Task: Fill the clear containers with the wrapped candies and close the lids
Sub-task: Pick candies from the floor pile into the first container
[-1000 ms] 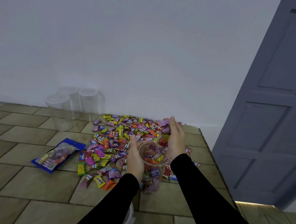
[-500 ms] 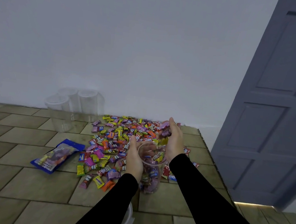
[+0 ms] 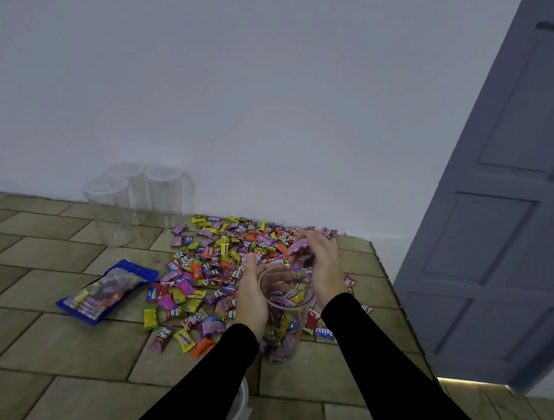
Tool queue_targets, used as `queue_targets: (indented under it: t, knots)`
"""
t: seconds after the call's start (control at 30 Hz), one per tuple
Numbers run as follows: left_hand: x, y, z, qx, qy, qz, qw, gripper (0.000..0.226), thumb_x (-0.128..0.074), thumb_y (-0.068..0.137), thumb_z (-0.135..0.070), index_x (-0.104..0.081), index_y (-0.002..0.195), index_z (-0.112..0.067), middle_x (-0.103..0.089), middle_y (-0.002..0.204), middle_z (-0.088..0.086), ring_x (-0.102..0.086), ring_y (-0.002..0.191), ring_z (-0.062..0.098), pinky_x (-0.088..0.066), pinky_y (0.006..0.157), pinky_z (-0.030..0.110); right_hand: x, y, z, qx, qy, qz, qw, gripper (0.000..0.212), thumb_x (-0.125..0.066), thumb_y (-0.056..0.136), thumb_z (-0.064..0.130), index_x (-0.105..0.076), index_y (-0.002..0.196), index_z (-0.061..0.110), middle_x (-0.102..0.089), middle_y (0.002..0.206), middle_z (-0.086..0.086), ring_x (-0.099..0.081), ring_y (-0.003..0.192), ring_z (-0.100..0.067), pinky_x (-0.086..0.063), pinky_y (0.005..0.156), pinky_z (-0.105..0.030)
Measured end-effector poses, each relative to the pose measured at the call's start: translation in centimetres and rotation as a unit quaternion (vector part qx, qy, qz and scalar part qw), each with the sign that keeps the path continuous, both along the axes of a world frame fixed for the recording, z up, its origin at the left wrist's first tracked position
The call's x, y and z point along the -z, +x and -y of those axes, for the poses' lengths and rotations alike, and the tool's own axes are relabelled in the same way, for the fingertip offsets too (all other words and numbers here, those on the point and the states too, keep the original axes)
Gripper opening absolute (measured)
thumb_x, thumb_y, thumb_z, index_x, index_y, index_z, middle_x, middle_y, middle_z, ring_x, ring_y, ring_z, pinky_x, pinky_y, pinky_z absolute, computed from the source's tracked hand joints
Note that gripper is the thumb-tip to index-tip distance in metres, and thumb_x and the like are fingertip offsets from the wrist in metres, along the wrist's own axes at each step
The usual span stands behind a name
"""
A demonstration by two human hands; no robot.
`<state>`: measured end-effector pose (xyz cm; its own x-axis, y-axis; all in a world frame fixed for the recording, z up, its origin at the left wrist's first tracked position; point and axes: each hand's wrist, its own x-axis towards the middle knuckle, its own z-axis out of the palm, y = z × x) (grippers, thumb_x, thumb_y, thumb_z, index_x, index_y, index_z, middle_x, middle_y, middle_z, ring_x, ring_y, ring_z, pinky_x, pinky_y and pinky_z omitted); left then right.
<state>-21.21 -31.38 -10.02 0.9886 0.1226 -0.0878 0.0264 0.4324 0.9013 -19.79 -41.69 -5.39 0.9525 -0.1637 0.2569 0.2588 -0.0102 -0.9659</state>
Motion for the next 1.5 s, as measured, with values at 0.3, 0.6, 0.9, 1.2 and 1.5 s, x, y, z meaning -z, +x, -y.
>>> queue_targets:
  t: [0.3, 0.6, 0.9, 1.2, 1.5]
  knots:
    - [0.0, -0.2, 0.0, 0.029, -0.01, -0.016, 0.999, 0.076, -0.032, 0.092, -0.067, -0.07, 0.101, 0.0, -0.071, 0.101, 0.024, -0.063, 0.098, 0.045, -0.055, 0.079, 0.048, 0.8, -1.4, 0.3, -0.076, -0.052, 0.051, 0.994, 0.012, -0.045, 0.081, 0.014, -0.046, 0.07, 0.007, -0.045, 0.066, -0.005, -0.045, 0.06, -0.014, -0.041, 0.059, -0.02]
    - [-1.7, -1.0, -1.4, 0.043, 0.07, 0.026, 0.996, 0.059, -0.041, 0.096, -0.053, -0.068, 0.107, -0.002, -0.073, 0.102, 0.016, -0.069, 0.097, 0.029, -0.055, 0.086, 0.037, 0.8, -1.3, 1.9, -0.044, -0.062, 0.059, 0.995, 0.028, -0.044, 0.099, 0.02, -0.055, 0.076, 0.007, -0.052, 0.069, -0.004, -0.047, 0.062, -0.01, -0.039, 0.059, -0.013]
    - [-8.0, -1.3, 0.2, -0.005, 0.297, 0.154, 0.942, 0.02, -0.05, 0.099, -0.027, -0.069, 0.098, -0.022, -0.068, 0.099, -0.011, -0.06, 0.09, 0.0, -0.044, 0.07, 0.008, 3.3, 0.6, 5.6, 0.052, -0.072, -0.043, 0.995, 0.034, -0.039, 0.103, 0.027, -0.055, 0.076, 0.014, -0.051, 0.069, 0.001, -0.044, 0.062, -0.011, -0.036, 0.059, -0.022]
    - [-6.7, -1.8, 8.2, 0.055, 0.496, 0.195, 0.844, 0.031, -0.043, 0.097, -0.01, -0.058, 0.124, -0.01, -0.054, 0.123, 0.005, -0.051, 0.112, 0.017, -0.04, 0.096, 0.025, 7.5, 2.6, 10.6, 0.113, -0.233, -0.117, 0.959, 0.021, -0.048, 0.093, 0.033, -0.058, 0.082, 0.019, -0.06, 0.087, -0.009, -0.058, 0.083, -0.03, -0.046, 0.072, -0.042]
    - [1.3, -0.7, 11.5, 0.135, 0.717, 0.021, 0.683, 0.047, -0.042, 0.094, -0.015, -0.034, 0.14, -0.013, -0.03, 0.14, 0.015, -0.029, 0.129, 0.033, -0.031, 0.105, 0.04, 9.7, 2.4, 13.1, 0.101, -0.548, -0.217, 0.801, 0.056, -0.019, 0.093, 0.048, -0.047, 0.131, 0.018, -0.046, 0.133, -0.011, -0.038, 0.122, -0.029, -0.032, 0.098, -0.035]
